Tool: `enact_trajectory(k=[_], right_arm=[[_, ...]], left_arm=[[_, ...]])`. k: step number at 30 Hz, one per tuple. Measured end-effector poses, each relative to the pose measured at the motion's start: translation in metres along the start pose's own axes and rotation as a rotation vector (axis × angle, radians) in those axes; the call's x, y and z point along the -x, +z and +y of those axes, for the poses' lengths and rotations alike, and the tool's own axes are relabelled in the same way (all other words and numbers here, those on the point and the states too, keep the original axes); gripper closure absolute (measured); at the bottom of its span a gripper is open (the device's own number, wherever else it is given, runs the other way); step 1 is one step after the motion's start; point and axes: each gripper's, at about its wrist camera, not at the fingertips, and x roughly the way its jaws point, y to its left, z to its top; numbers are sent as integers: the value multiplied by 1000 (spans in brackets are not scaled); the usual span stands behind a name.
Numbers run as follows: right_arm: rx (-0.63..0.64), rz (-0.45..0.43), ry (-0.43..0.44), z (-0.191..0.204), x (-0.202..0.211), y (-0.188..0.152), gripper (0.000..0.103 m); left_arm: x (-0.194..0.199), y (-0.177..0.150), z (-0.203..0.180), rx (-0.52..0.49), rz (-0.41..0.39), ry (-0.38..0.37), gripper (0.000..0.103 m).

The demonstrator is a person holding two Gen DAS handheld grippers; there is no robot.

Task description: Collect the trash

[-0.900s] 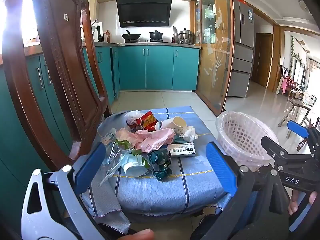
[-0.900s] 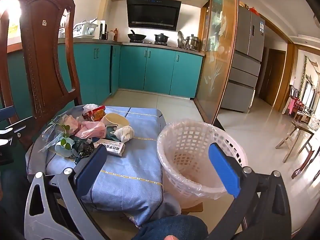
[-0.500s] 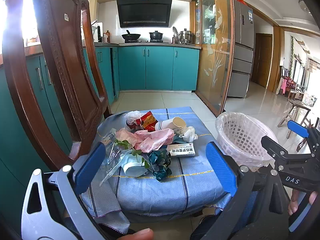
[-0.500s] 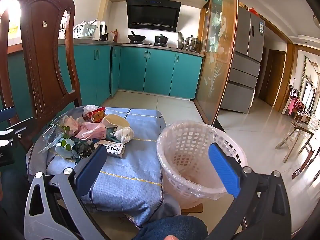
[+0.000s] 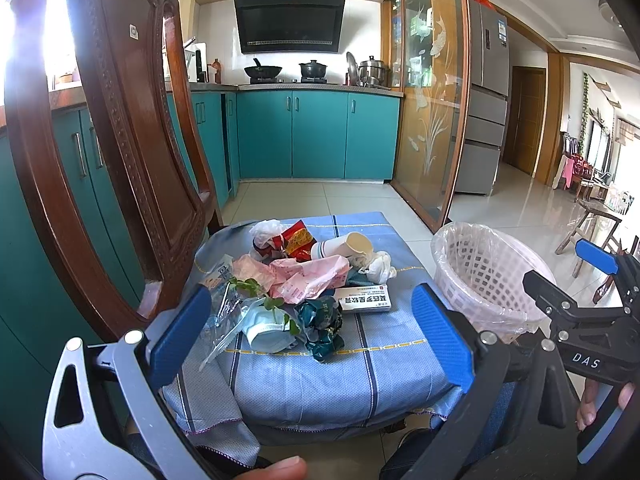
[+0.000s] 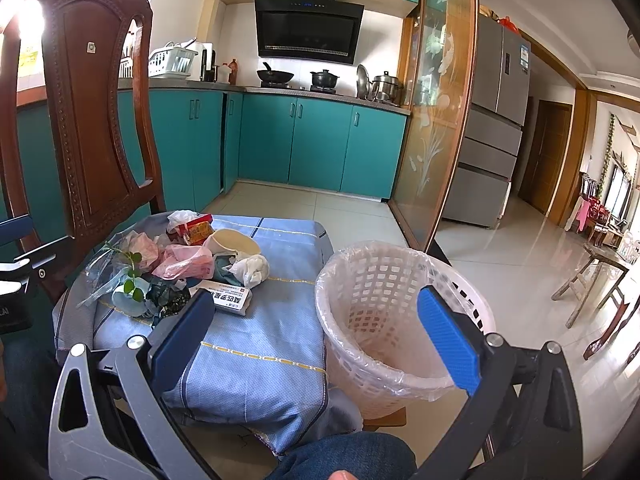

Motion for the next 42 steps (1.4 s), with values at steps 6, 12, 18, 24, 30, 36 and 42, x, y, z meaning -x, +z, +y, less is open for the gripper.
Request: enact_trajectory(k=[6,12,18,24,30,36,42], right_arm=[[3,-2,2,1,0,2,3],[11,-7,5,4,-1,2,3],[13,-10,5,4,-1,2,3],[13,-10,6,4,-2,2,3],[11,-9,5,5,-2,2,3],[12,-8,5,5,-2,2,3],[12,-9,6,5,-2,2,3]], left_arm=[[-2,0,0,-1,-1,-1,3],[-1,-3,1,1,2,-4,3],[-1,-2,1,2,1,-3,3],[-1,-3,1,2,0,-3,3],[-1,-3,0,2,6,-2,3],[-1,-3,0,3,8,-2,3],[1,-6,-2,7,8,1,3]])
